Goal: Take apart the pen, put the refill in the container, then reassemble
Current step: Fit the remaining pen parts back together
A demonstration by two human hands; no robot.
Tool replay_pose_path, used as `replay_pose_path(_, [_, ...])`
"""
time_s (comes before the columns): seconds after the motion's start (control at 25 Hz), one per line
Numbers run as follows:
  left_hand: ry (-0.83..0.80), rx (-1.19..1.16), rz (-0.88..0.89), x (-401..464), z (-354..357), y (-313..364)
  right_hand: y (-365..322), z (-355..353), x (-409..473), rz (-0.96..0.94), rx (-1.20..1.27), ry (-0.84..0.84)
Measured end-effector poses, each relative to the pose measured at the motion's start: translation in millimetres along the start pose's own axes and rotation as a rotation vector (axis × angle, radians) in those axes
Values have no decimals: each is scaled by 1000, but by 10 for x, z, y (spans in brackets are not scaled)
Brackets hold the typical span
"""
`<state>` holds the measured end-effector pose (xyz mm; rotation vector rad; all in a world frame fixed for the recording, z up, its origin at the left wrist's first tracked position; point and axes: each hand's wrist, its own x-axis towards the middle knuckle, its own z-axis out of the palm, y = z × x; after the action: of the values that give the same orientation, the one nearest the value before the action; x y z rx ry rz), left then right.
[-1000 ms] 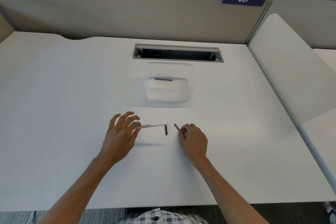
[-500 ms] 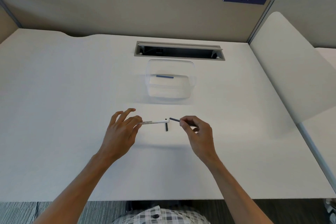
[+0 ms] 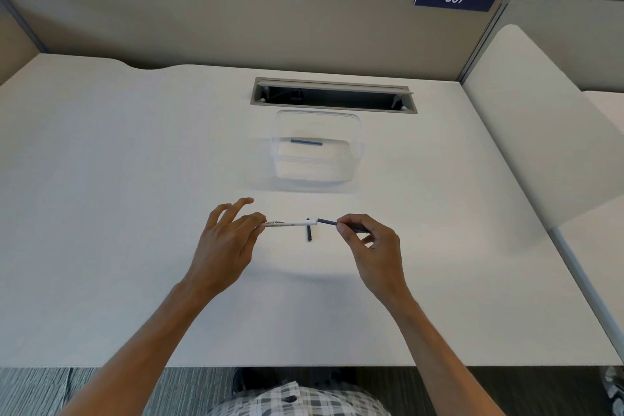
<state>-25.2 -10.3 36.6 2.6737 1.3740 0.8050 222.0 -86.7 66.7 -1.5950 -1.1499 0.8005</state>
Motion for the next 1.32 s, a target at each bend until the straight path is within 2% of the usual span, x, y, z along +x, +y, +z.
replay_pose_path(0.52, [0,44,84,-3,17,73,1,-4,24,-50,-56,-96])
replay_pose_path(0.72, [19,-7,56,-12,25,102,-33,46,84,114,269,-26])
replay_pose_path(0.84, [11,-27,23,-32,19,89,-35,95,68,147,397,20])
replay_pose_path(1.08, [-10,-53,-5,-59,27,116,-49,207,51,96,346,79])
replay_pose_path(1.32, [-8,-91,-17,-69,40,131,15,316,45,41,150,87])
